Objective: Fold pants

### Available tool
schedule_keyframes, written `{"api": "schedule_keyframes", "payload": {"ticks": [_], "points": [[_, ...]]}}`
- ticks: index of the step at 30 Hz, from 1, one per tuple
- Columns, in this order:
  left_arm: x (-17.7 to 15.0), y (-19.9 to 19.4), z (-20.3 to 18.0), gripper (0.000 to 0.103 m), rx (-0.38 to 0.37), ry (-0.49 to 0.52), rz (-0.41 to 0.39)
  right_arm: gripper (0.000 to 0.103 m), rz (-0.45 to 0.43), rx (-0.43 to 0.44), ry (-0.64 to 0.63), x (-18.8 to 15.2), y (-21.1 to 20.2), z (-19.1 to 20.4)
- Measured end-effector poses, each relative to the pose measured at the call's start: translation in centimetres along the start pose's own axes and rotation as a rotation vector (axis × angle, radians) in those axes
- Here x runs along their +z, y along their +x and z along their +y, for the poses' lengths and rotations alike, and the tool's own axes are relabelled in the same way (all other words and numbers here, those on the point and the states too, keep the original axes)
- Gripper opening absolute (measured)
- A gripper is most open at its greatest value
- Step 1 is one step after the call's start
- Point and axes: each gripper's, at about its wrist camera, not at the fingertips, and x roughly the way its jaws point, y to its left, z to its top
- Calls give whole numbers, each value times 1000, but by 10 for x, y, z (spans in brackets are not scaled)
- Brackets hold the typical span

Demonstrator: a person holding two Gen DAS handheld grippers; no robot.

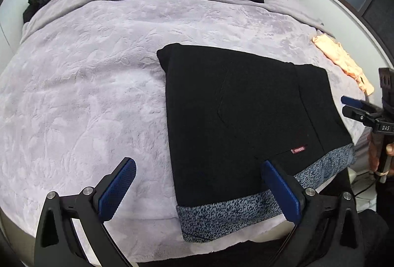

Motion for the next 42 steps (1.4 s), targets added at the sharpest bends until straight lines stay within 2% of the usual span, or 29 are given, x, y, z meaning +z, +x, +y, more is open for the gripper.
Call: {"api": "schedule_keyframes", "payload": {"ticks": [5, 8, 10, 13, 15, 17, 19, 21, 23, 29, 33, 37, 42], "points": [[19, 37, 11, 103, -95, -33, 94, 103, 66, 101, 113, -3, 20, -21], [22, 55, 16, 103, -189, -72, 136, 103, 109, 184, 102, -6, 42, -14], [23, 64, 14, 103, -223, -78, 150, 103, 125, 227, 79, -7, 59, -5], [23, 74, 1, 103, -225, -53, 147, 103, 107, 305, 113, -7, 77, 1], [22, 77, -2, 103, -216, -61, 135, 98, 114, 342, 68, -6, 86, 17], [21, 80, -6, 103, -198, -76, 125, 96, 110, 313, 3, -3, 90, 34], [19, 77, -17, 101, -171, -52, 98, 88, 110, 310, -20, 0, 86, 38], [16, 70, -27, 96, -142, -22, 65, 73, 95, 326, -14, 0, 78, 34], [13, 66, -34, 92, -128, -18, 50, 64, 88, 339, -1, 0, 72, 31], [10, 52, -53, 82, -91, -10, 39, 61, 59, 334, -21, 3, 61, 36], [5, 42, -65, 82, -111, -20, 46, 60, 46, 339, -25, 7, 48, 27], [14, 42, -87, 82, -136, 3, 42, 60, 28, 306, -33, 11, 32, 11], [42, 52, -125, 82, -172, 27, 51, 60, 6, 261, -9, 13, 11, -22]]}}
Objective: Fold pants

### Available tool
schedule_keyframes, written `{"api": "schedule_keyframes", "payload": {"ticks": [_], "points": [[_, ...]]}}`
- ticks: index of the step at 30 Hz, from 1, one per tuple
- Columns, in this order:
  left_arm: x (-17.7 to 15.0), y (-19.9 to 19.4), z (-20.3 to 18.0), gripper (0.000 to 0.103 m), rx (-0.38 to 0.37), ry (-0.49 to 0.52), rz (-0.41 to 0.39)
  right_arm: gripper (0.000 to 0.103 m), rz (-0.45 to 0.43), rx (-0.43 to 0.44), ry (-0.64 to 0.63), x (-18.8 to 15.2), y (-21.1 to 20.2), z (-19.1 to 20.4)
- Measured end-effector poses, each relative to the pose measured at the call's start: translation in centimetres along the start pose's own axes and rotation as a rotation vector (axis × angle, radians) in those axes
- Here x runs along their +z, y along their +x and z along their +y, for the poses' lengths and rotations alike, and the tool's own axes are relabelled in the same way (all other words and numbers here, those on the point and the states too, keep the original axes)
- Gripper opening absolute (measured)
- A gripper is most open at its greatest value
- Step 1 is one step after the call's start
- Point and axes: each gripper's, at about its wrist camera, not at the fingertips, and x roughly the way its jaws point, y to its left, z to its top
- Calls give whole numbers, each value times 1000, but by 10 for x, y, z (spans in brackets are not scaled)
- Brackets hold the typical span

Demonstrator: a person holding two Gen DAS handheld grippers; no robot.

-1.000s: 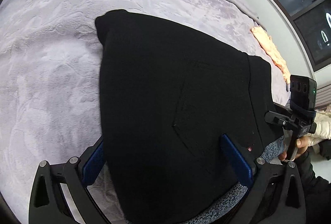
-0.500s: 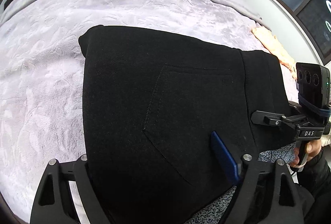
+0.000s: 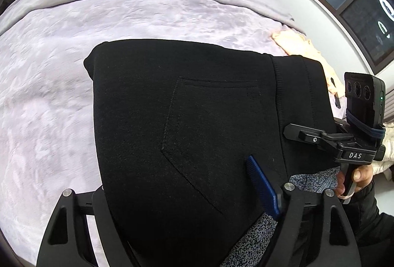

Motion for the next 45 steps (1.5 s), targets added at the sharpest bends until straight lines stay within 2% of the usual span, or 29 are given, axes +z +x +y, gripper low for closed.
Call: {"api": "schedule_keyframes", "payload": {"ticks": [5, 12, 16, 18, 19, 20, 21, 23, 25, 27, 30, 32, 33, 37, 39, 41, 43, 45], "points": [[19, 21, -40, 82, -9, 55, 4, 60, -27, -55, 20, 4, -34, -36], [51, 54, -80, 82, -19, 84, 23, 60, -50, -88, 64, 8, -69, -89], [59, 88, -81, 82, -1, 71, 61, 60, -38, -95, 108, 9, -65, -119], [54, 100, -76, 86, 18, 47, 82, 60, -24, -79, 145, 7, -58, -134], [54, 106, -70, 91, 10, 24, 89, 62, -24, -77, 158, 6, -56, -140], [60, 117, -70, 94, -5, -1, 95, 69, -23, -76, 169, 6, -53, -143], [59, 118, -64, 94, -28, -22, 100, 74, -20, -68, 185, 5, -52, -147], [54, 113, -53, 94, -49, -40, 103, 78, -24, -53, 227, 4, -54, -153], [51, 98, -49, 94, -10, -32, 75, 78, -53, -59, 255, 3, -64, -155], [50, 80, -53, 94, 39, -22, 28, 80, -118, -129, 266, 0, -84, -152], [41, 44, -54, 94, 113, -7, -80, 80, -228, -291, 153, -10, -118, -123], [32, 32, -63, 94, 142, 27, -116, 80, -270, -335, 16, -21, -130, -88], [29, 32, -73, 94, 147, 55, -125, 80, -269, -314, -49, -27, -130, -70], [7, 44, -120, 94, 126, 195, -133, 80, -188, -124, -210, -54, -114, -22], [-10, 56, -136, 94, 119, 236, -115, 80, -143, -148, -237, -65, -102, -23], [0, 85, -149, 94, 189, 253, -78, 80, -79, -228, -167, -67, -82, -43], [-3, 92, -139, 95, 208, 257, -54, 80, -68, -140, -59, -69, -78, -68], [-4, 89, -138, 98, 215, 266, -63, 80, -93, -74, -12, -67, -86, -76]]}}
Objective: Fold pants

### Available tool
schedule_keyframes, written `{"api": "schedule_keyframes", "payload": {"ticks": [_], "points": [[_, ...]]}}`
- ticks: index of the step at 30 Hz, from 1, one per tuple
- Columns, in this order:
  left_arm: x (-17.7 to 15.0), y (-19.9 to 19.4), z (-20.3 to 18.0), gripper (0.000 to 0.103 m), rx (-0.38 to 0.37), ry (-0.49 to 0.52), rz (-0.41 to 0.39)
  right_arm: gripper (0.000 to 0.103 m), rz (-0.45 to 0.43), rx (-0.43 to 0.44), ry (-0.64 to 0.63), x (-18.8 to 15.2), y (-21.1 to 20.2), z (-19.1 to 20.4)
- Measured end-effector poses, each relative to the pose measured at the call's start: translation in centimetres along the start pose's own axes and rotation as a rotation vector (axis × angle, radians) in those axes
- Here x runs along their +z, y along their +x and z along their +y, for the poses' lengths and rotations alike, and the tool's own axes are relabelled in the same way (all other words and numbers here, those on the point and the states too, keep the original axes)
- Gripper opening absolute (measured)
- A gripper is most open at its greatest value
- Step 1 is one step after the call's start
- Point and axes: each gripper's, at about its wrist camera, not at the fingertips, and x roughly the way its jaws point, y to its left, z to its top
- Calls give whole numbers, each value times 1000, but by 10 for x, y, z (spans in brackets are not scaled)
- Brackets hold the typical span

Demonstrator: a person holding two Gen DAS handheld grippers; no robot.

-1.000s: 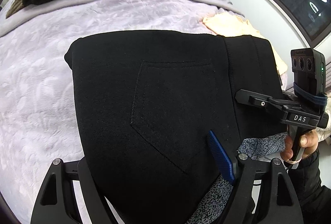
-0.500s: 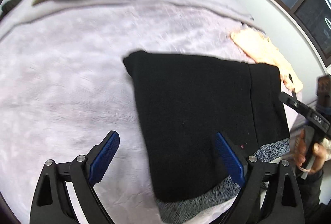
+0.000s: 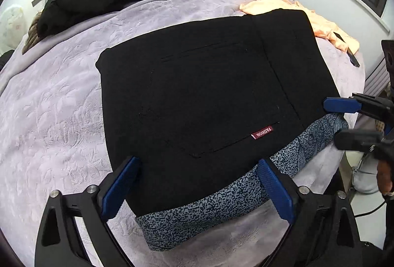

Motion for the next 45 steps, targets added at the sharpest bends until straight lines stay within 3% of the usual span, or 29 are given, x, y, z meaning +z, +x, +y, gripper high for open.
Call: {"api": "schedule_keyframes", "payload": {"ticks": [2, 5, 10, 13, 17, 21, 33, 39, 45], "points": [[8, 0, 3, 98, 5, 1, 0, 80, -6, 14, 13, 5, -8, 1], [23, -20, 5, 98, -21, 4, -47, 80, -76, -69, -30, 23, -26, 4], [74, -21, 13, 98, 34, 1, -100, 81, -179, -131, -75, 68, -34, 1], [96, 1, 20, 98, 46, -26, -62, 82, -157, -168, -48, 98, -11, -5], [104, 39, 27, 98, 77, -56, 7, 81, -49, -210, 15, 122, 26, -29], [101, 47, 26, 98, 81, -52, 6, 82, 22, -230, 40, 115, 44, -45], [102, 57, 25, 102, 66, -62, 18, 94, 59, -305, -29, 109, 67, -46], [98, 31, 26, 102, 65, -110, 9, 94, -12, -345, -15, 103, 31, -24], [66, -8, 21, 102, 35, -149, -45, 94, -71, -356, -62, 68, -5, 14]]}}
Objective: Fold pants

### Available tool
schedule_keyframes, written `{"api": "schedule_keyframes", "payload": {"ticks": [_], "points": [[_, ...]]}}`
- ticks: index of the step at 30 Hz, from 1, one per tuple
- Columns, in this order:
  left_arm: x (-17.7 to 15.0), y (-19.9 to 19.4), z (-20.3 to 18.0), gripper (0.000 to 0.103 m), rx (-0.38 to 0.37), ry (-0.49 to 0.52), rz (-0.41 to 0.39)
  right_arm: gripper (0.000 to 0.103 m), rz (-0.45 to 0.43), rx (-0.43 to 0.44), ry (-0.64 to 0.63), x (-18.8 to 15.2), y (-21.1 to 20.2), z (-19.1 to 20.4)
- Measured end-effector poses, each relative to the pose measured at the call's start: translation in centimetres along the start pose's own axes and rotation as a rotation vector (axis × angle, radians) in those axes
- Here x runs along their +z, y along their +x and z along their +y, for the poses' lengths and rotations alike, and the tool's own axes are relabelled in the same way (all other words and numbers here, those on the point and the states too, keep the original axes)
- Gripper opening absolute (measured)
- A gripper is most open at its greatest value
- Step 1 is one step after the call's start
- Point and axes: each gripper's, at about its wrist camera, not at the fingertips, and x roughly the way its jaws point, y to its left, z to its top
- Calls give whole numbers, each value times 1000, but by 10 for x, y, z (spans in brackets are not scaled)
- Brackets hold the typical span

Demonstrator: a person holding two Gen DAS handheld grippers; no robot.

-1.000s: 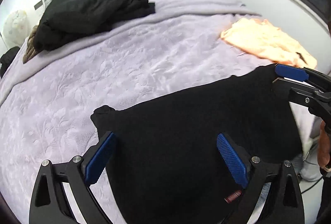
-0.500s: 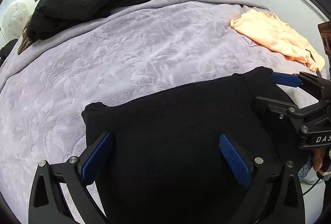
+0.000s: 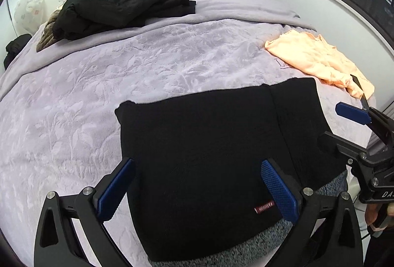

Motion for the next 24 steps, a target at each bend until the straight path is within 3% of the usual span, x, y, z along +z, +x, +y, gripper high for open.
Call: {"api": "schedule_keyframes", "payload": {"ticks": [5, 8, 12, 16, 24], "points": [[-32, 23, -6, 102, 82, 37, 49, 94, 82, -15, -53, -40, 16, 17], [-32, 20, -7, 102, 92, 25, 38, 94, 84, -123, -129, -49, 23, 27], [-35, 6, -8, 102, 121, -7, 24, 95, 41, -115, -76, -46, -1, 26], [-44, -5, -11, 102, 139, -41, 14, 100, 29, -200, -25, -47, -14, 25], [-58, -16, -12, 102, 141, -98, 4, 101, 85, -235, 13, -54, -21, 27]]}}
